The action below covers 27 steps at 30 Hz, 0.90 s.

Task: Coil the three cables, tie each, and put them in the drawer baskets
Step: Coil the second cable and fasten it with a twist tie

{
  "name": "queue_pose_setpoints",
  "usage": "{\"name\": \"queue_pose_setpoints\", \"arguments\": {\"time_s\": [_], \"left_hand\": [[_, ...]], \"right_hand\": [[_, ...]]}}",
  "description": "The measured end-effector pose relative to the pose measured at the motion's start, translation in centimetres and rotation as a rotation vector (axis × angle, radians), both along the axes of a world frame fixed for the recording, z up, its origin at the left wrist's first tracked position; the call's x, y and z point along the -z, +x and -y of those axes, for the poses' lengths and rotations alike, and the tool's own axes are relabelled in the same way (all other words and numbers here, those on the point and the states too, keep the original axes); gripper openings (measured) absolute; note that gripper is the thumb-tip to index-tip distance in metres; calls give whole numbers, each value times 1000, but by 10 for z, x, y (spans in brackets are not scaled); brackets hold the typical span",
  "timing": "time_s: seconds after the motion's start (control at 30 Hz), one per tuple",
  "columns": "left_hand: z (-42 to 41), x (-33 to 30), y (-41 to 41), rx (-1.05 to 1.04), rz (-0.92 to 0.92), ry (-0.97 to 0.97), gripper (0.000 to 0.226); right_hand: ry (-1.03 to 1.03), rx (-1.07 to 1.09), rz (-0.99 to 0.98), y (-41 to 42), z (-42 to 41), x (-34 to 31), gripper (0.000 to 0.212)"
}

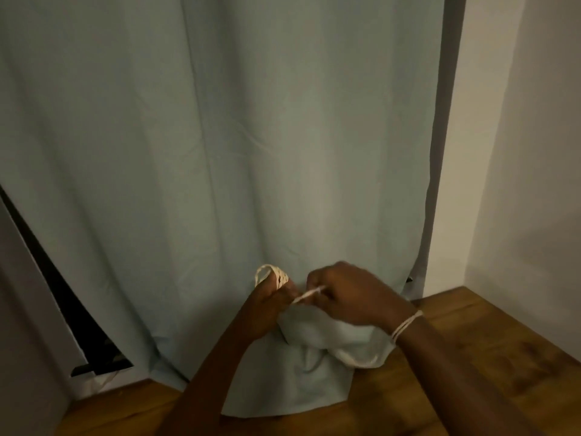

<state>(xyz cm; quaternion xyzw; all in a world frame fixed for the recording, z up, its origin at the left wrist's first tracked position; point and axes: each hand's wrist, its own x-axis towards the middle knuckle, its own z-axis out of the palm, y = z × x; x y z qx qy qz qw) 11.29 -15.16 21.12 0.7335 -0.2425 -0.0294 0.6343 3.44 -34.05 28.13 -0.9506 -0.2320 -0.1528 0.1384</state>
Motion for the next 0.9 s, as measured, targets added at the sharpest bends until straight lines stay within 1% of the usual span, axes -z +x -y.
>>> {"name": "queue_pose_setpoints", "arguments": {"time_s": [0.03, 0.1, 0.13, 0.2, 0.23, 0.3, 0.33, 0.37, 0.43, 0.47, 0.53, 0.57, 0.6, 0.63, 0.67, 0.7, 0.73, 0.77, 0.83, 0.87, 0.9], "left_hand": [[-2, -4, -7, 33, -98, -14, 20], [-1, -13, -18, 136, -249, -129, 27], [4, -19, -24, 219, -292, -216, 32], [7, -33, -35, 354, -328, -393, 29], [10, -41, -38, 374, -329, -482, 26], [13, -54, -37, 369, -354, -697, 29], [15, -61, -34, 323, -386, -798, 32], [16, -66, -30, 287, -409, -887, 31], [19, -75, -27, 240, -411, -997, 24], [20, -75, -24, 231, -420, -1036, 23], [20, -72, -14, 214, -402, -1069, 28], [20, -70, -11, 169, -349, -1036, 27], [21, -66, -7, 99, -273, -970, 24], [23, -62, -5, 18, -176, -858, 22], [25, -56, -5, -74, -71, -716, 21], [26, -49, -6, -141, 53, -569, 18], [28, -45, -10, -165, 168, -429, 17], [30, -39, -13, -145, 257, -299, 22], [28, -31, -14, -78, 333, -89, 35], [26, -29, -14, -59, 355, -21, 32], [26, -29, -15, -37, 369, 2, 22]], "right_hand": [[97, -22, 44, 7, 9, -8, 12], [311, -137, 52, 22, 23, -16, 6], [405, -160, 40, 28, 26, -17, 9], [595, -142, 0, 37, 26, -12, 15], [718, -149, -39, 40, 23, -5, 14], [957, -212, -125, 45, 16, 15, 14], [1030, -241, -147, 47, 13, 26, 20], [1068, -260, -167, 47, 10, 37, 31], [1049, -266, -175, 44, 1, 54, 49], [997, -254, -154, 42, -4, 59, 50], [840, -237, -46, 42, -11, 68, 36], [773, -266, 12, 42, -14, 71, 27], [766, -312, 37, 41, -16, 72, 19], [831, -360, -5, 39, -18, 70, 13], [943, -407, -105, 35, -18, 66, 10], [1085, -442, -229, 30, -18, 58, 13], [1231, -472, -367, 26, -16, 50, 16], [1336, -488, -496, 24, -13, 42, 19], [1396, -499, -694, 23, -5, 30, 25], [1406, -514, -764, 25, 0, 26, 27], [1434, -529, -812, 25, 5, 23, 27]]}}
